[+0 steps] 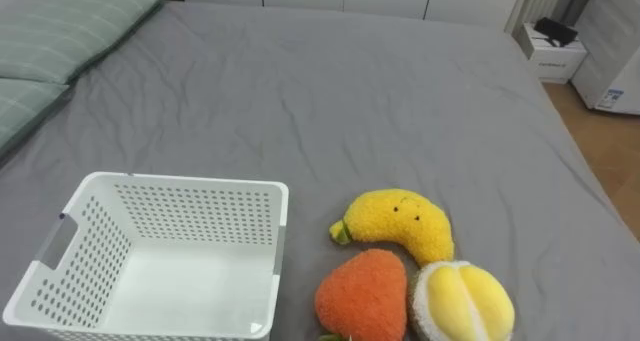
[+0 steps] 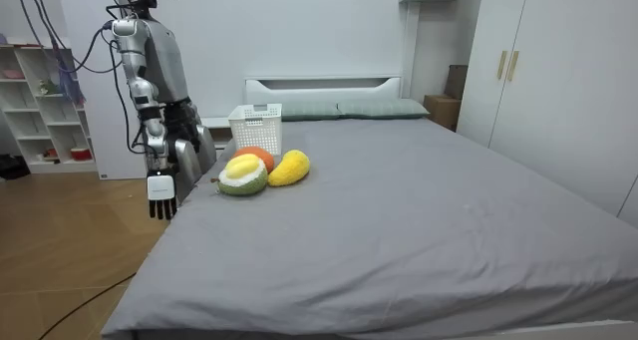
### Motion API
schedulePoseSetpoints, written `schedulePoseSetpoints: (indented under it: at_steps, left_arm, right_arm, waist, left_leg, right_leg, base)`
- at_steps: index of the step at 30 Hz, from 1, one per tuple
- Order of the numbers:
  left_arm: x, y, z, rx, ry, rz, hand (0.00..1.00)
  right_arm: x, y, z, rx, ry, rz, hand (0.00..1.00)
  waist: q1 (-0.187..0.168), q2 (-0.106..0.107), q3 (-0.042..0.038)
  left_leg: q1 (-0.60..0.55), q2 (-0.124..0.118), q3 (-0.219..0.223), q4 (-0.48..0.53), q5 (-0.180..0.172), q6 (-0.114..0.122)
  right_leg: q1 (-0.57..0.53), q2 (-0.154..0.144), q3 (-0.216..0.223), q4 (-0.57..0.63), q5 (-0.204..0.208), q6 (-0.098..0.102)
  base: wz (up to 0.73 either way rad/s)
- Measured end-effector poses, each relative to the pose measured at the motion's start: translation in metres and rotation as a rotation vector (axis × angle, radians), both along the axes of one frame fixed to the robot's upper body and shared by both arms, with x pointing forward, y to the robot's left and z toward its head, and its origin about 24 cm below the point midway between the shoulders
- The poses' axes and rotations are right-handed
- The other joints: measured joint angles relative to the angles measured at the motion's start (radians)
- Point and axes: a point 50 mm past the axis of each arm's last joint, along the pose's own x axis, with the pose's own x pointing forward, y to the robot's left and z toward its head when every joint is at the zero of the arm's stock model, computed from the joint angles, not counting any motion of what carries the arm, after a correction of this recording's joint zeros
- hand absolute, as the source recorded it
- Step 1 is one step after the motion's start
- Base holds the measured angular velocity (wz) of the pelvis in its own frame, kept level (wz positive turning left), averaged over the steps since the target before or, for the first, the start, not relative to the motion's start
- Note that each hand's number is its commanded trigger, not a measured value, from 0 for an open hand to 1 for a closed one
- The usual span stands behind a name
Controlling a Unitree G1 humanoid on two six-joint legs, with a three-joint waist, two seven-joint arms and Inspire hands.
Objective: Collect toys from the bed
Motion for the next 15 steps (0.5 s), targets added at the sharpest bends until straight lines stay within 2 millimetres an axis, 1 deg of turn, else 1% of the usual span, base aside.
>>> schedulePoseSetpoints:
  at_steps: [8, 15]
  left_arm:
    - [0.0021, 0.0025, 0.0007, 0.017, -0.007, -0.001, 0.0]
    - [0.0056, 0.0066, 0.0017, 0.032, -0.017, -0.001, 0.0]
  right_arm:
    - [-0.0006, 0.0003, -0.0002, 0.005, -0.01, -0.004, 0.0]
    - [-0.0019, -0.002, 0.0004, 0.001, -0.022, -0.095, 0.0]
  waist:
    - [0.005, -0.001, 0.0003]
    - [0.002, -0.003, 0.0017]
  left_leg:
    - [0.003, 0.0, 0.002, 0.0, 0.0, 0.0]
    - [0.009, 0.001, 0.006, -0.002, 0.0, 0.0]
  right_leg:
    - [0.0, 0.0, 0.001, -0.002, 0.0, 0.0]
    - [-0.002, 0.001, 0.007, -0.003, 0.0, 0.0]
  base:
    - [0.0]
    - [-0.02]
